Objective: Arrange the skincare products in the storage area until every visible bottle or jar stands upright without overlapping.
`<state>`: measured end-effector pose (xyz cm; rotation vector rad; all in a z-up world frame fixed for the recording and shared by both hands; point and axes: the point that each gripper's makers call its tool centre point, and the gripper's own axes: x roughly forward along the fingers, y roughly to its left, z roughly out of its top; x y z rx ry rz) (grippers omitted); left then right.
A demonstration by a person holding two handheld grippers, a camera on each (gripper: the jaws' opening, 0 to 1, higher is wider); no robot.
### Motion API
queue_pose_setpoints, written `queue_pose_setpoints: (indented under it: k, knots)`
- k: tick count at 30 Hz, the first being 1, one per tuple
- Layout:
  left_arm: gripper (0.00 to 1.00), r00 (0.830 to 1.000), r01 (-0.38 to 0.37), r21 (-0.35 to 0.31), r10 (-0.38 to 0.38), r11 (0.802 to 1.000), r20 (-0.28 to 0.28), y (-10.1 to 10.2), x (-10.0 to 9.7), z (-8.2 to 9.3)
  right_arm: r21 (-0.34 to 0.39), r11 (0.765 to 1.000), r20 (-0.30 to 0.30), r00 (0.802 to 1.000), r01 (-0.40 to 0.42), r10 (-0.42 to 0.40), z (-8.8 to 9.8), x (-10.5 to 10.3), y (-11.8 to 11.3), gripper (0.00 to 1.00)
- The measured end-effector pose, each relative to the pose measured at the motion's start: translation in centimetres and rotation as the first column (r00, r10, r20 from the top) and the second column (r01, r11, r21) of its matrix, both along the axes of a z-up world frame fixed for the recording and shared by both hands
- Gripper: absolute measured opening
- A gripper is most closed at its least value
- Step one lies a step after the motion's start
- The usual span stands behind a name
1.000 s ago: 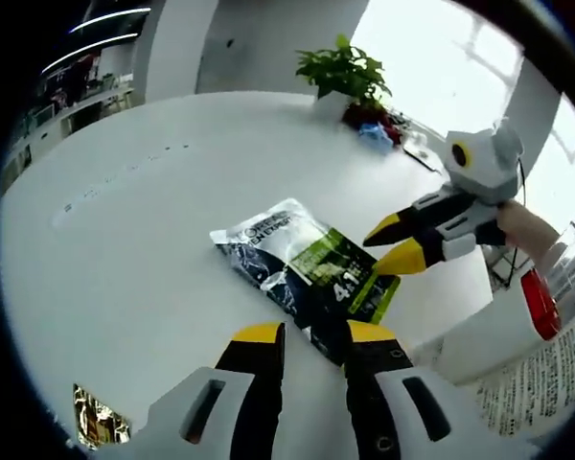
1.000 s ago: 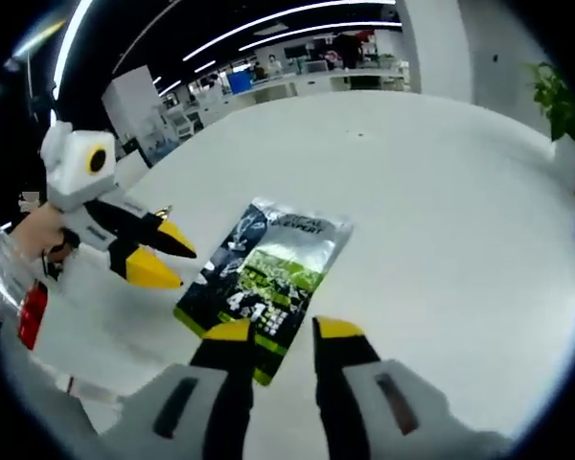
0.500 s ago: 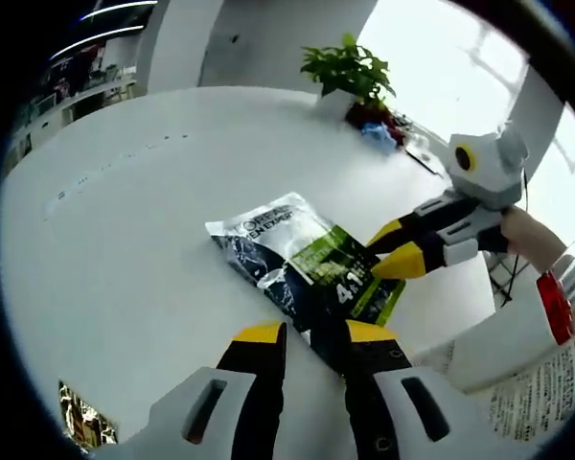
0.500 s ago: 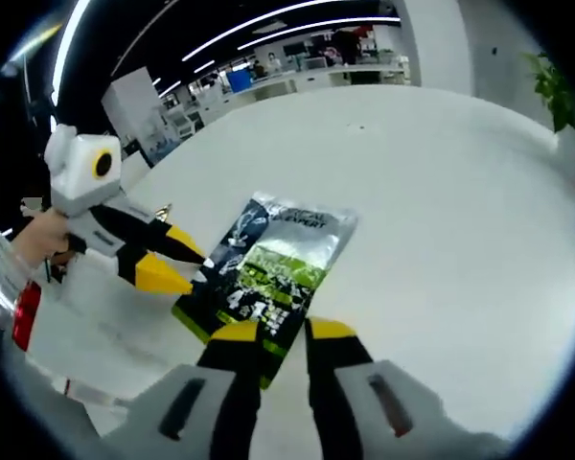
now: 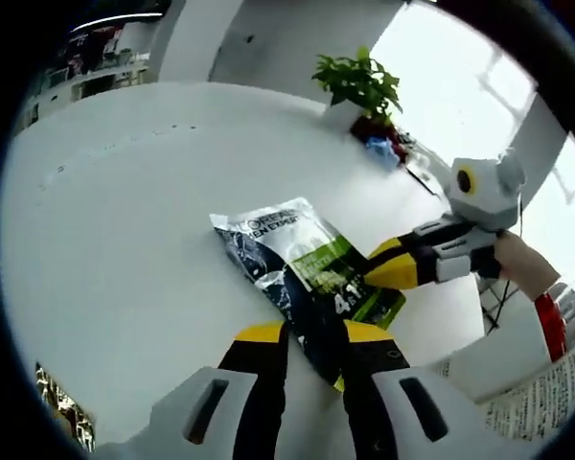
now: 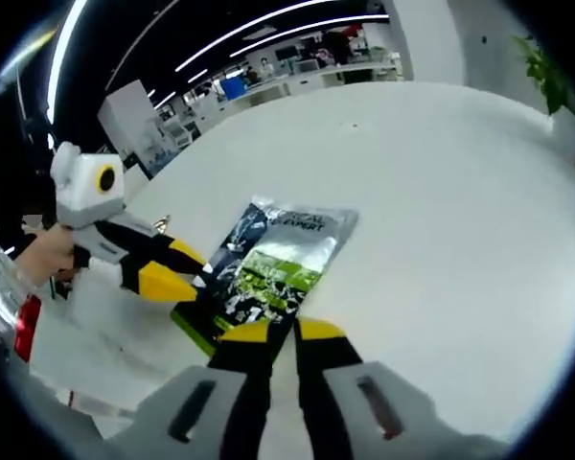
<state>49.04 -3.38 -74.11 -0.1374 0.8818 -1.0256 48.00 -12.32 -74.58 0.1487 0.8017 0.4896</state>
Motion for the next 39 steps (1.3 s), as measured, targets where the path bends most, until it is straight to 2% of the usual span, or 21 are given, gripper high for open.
queue_pose_setpoints:
  k: [4,7,11,13,16,22,24,26,28,29,30,31,33,34,36,38,39]
  knots:
    - [0.19,0.996,-0.061,-0.068,0.057,0.996,-0.063,-0.3,1.0,0.0,0.023,1.000,0.000,1.000,0.017,-0.017,0.1,-0.2,0.2,0.07]
    - [0.20,0.996,-0.059,-0.081,0.053,0.995,-0.067,-0.5,0.4,0.2,0.026,0.999,-0.001,1.000,0.024,-0.024,0.0,-0.3,0.1,0.06]
    - [0.25,0.990,-0.074,-0.108,0.060,0.991,-0.124,-0.7,-1.2,0.9,0.030,0.999,0.004,0.999,0.033,-0.034,0.0,-0.5,0.1,0.04]
    - [0.22,0.993,-0.068,-0.098,0.058,0.993,-0.103,-0.5,-1.5,1.0,0.026,0.999,0.008,0.999,0.037,-0.037,0.1,-0.7,0.1,0.03]
    - [0.19,0.992,-0.068,-0.103,0.056,0.992,-0.112,-0.4,-1.9,1.3,0.030,0.999,0.010,0.999,0.043,-0.043,0.1,-0.8,0.1,0.02]
    - [0.20,0.993,-0.071,-0.130,0.058,0.989,-0.100,-0.7,-1.3,2.2,0.043,0.998,0.009,0.999,0.053,-0.053,0.2,-1.0,0.2,0.02]
    - [0.20,0.991,-0.089,-0.173,0.071,0.981,-0.112,-0.9,-1.4,3.0,0.045,0.998,0.009,0.999,0.053,-0.054,0.2,-1.0,0.2,0.02]
    - [0.18,0.988,-0.118,-0.218,0.092,0.969,-0.125,-0.8,-0.6,3.6,0.052,0.997,0.009,0.998,0.056,-0.057,0.2,-1.1,0.3,0.02]
    - [0.17,0.981,-0.162,-0.326,0.116,0.931,-0.157,-1.4,0.0,5.2,0.057,0.997,0.009,0.998,0.058,-0.059,0.2,-1.2,0.3,0.02]
    - [0.17,0.971,-0.198,-0.383,0.127,0.902,-0.204,-1.6,0.3,5.9,0.059,0.996,0.009,0.998,0.059,-0.060,0.2,-1.2,0.3,0.02]
    - [0.17,0.966,-0.218,-0.400,0.137,0.890,-0.221,-1.8,0.5,6.1,0.063,0.996,0.008,0.998,0.060,-0.061,0.3,-1.2,0.4,0.02]
    - [0.19,0.968,-0.215,-0.387,0.142,0.897,-0.207,-1.9,0.6,5.8,0.064,0.996,0.008,0.998,0.061,-0.061,0.3,-1.3,0.4,0.02]
    - [0.21,0.978,-0.197,-0.337,0.162,0.921,-0.129,-1.9,1.1,5.2,0.066,0.996,0.008,0.998,0.060,-0.061,0.3,-1.4,0.4,0.02]
    - [0.22,0.976,-0.201,-0.337,0.161,0.920,-0.144,-2.1,1.1,5.2,0.066,0.996,0.008,0.998,0.060,-0.061,0.3,-1.4,0.5,0.02]
    - [0.24,0.972,-0.213,-0.364,0.161,0.907,-0.168,-2.2,1.2,5.4,0.066,0.996,0.008,0.998,0.060,-0.060,0.2,-1.1,0.3,0.02]
    - [0.17,0.963,-0.235,-0.427,0.148,0.873,-0.226,-2.5,1.2,6.4,0.069,0.996,0.008,0.998,0.062,-0.063,0.2,-1.1,0.2,0.02]
    - [0.13,0.957,-0.244,-0.432,0.144,0.868,-0.251,-2.6,1.2,6.4,0.071,0.996,0.008,0.998,0.063,-0.063,0.2,-1.1,0.2,0.02]
